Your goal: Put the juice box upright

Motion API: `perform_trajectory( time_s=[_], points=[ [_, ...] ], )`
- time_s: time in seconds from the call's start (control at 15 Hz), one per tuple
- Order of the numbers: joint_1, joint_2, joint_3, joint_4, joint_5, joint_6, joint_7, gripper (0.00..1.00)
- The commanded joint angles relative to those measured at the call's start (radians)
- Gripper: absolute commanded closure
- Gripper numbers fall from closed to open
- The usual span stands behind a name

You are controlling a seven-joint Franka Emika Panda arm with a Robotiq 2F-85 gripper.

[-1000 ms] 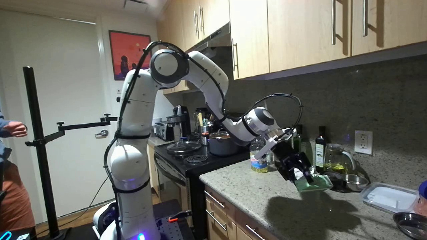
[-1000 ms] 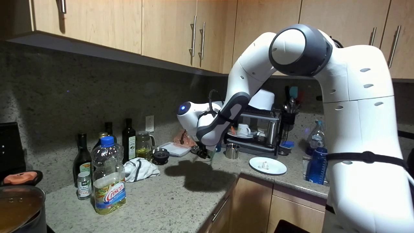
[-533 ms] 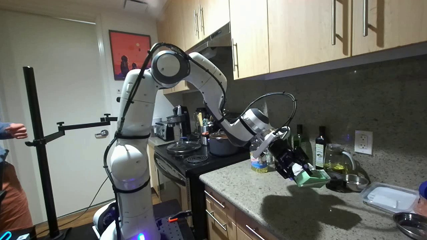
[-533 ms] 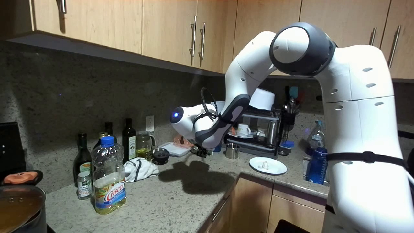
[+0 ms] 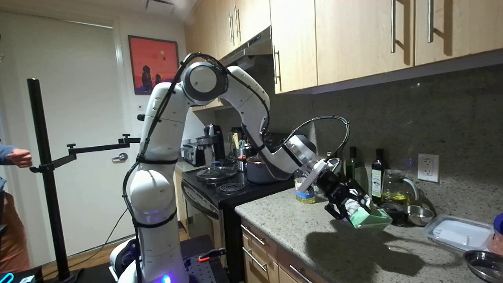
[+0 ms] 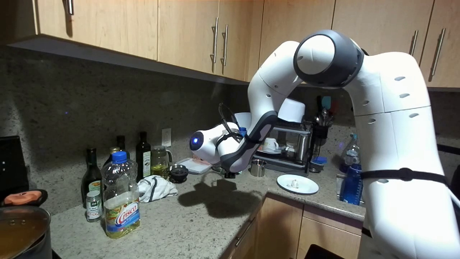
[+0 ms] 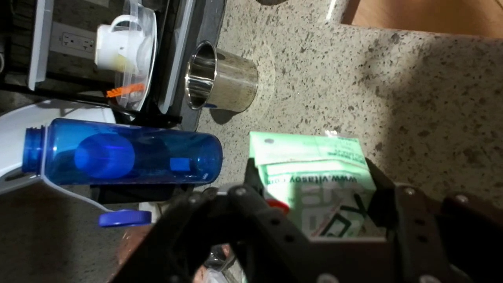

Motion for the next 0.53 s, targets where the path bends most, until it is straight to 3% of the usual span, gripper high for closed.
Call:
perform_trajectory(
  time_s=[0.0,0.47],
  points=[
    [-0.018,0.020,0.022,0.007,-0.044,-0.033,-0.042,0.49],
    [-0.015,0.039,0.028,0.006,-0.202,-0.063,-0.112,0.50]
  ],
)
